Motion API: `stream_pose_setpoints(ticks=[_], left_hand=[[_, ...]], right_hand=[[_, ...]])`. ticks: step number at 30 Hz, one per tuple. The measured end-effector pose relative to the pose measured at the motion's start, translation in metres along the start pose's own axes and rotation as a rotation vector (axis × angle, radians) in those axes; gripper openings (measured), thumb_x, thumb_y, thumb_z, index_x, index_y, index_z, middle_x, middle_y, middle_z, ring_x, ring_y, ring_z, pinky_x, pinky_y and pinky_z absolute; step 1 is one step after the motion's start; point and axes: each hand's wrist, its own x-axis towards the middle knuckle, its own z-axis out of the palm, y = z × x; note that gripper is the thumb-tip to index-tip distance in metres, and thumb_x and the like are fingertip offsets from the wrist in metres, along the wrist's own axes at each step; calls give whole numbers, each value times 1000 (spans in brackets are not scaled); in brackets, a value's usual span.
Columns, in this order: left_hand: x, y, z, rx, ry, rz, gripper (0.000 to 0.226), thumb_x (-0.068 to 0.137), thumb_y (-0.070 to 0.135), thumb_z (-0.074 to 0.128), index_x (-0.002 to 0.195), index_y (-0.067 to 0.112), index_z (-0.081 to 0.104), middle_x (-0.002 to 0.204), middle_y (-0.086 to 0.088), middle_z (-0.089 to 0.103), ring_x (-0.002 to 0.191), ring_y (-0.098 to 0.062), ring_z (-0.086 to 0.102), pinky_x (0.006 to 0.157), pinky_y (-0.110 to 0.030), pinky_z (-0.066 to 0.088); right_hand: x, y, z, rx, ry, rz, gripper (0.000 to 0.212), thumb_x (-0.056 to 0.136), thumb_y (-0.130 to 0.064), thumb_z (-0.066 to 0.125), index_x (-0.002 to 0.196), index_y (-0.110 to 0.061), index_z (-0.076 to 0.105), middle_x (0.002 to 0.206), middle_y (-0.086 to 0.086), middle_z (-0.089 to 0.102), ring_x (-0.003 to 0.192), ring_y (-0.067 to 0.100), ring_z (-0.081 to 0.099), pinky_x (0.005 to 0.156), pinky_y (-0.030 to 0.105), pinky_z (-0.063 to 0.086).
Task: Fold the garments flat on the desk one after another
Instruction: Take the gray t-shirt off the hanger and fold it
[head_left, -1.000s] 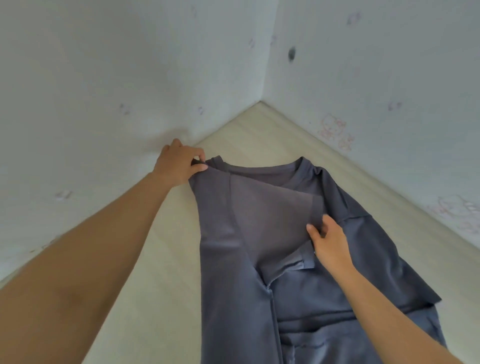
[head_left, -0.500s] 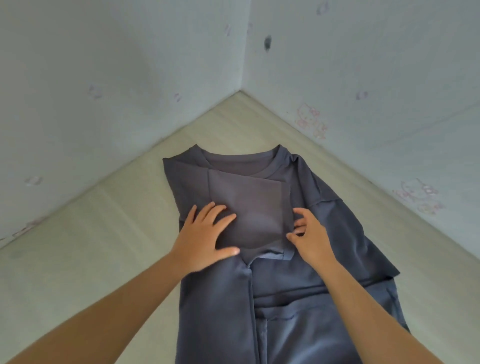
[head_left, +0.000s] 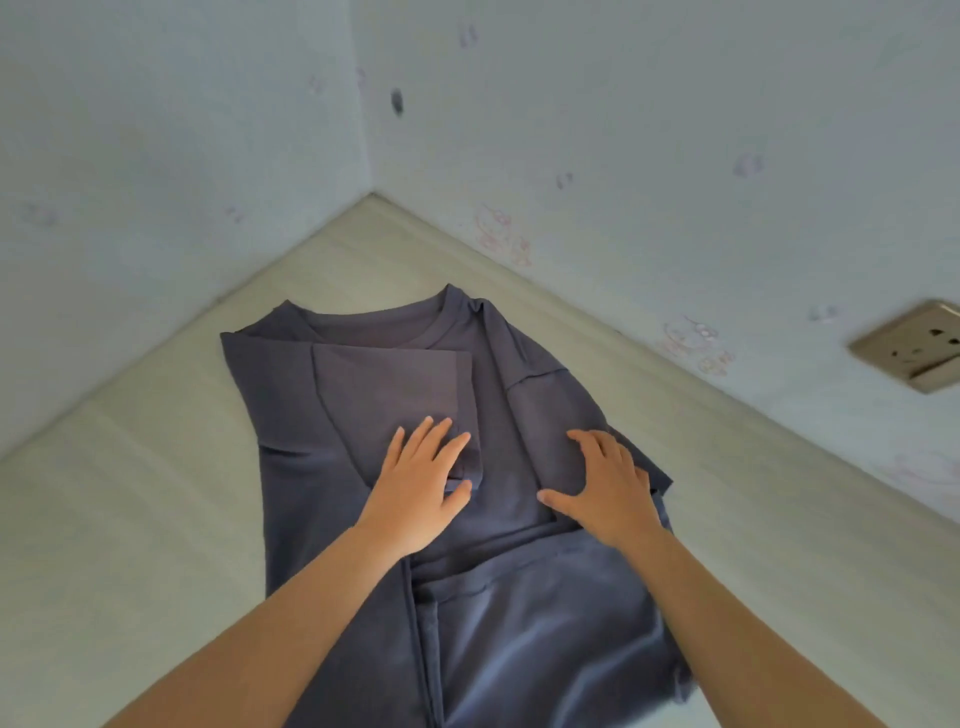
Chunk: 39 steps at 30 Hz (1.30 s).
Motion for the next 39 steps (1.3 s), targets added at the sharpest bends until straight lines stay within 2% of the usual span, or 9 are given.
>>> stream_pose_setpoints(ticks=[2,7,14,17,20,23,30,35,39], left_hand=[[4,22,9,30,-122,-9,89,76,79,12,152,36,-1,161,3,-11,147,-25,-13,115,-54,-7],[7,37,23,179,-351,-16,128,53,90,55,142,47,-28,148,5,-44,137,-35,-36,104,-73,-14],[-7,29,15,230,-492,-46,143,45,77,74,137,51,-33,141,10,-51,132,-33,-44,101,-76,-13],[-9,31,7,240,-494,-60,135,47,79,70,143,50,-20,150,9,-39,138,-34,-35,102,-71,-17],[12,42,-1,181,-325,-44,103,59,92,42,146,45,11,157,3,-2,145,-32,-10,112,-63,-9],[44,53,0,171,-148,6,93,72,88,15,148,35,21,156,5,13,147,-25,-1,118,-51,-1],[112,86,18,203,-319,119,110,67,81,55,149,45,-11,157,9,-25,144,-24,-25,116,-56,-10],[152,100,22,143,-234,31,84,78,82,36,148,50,2,159,10,-17,145,-30,-19,113,-60,-8],[197,100,15,230,-145,40,65,97,56,33,152,35,6,162,4,-5,148,-27,-4,118,-54,8]], right_hand=[[-3,11,2,-124,-45,-58,79,80,-57,63,145,-33,26,149,-5,28,137,21,29,103,46,38],[21,34,-30,-15,119,-17,18,94,-27,46,107,-20,56,105,5,62,98,30,59,71,35,45],[59,76,-72,443,438,298,18,99,-21,40,108,-15,54,97,7,61,88,31,57,70,32,38],[67,89,-70,587,410,316,19,97,-33,45,107,-18,51,104,6,61,97,31,60,76,37,46],[61,92,-64,612,199,346,78,79,-60,65,137,-17,36,136,10,47,122,32,49,98,49,44],[57,102,-58,466,122,406,108,70,-53,78,149,-19,14,149,10,29,136,34,32,107,55,32],[71,141,-57,431,207,347,17,91,-28,58,93,-13,51,94,8,59,95,35,58,69,35,39],[83,144,-83,673,419,323,16,99,-20,46,112,-13,52,104,6,62,89,26,57,72,32,41],[76,156,-72,667,246,400,47,90,-39,61,128,-16,45,114,5,64,99,26,61,83,35,48]])
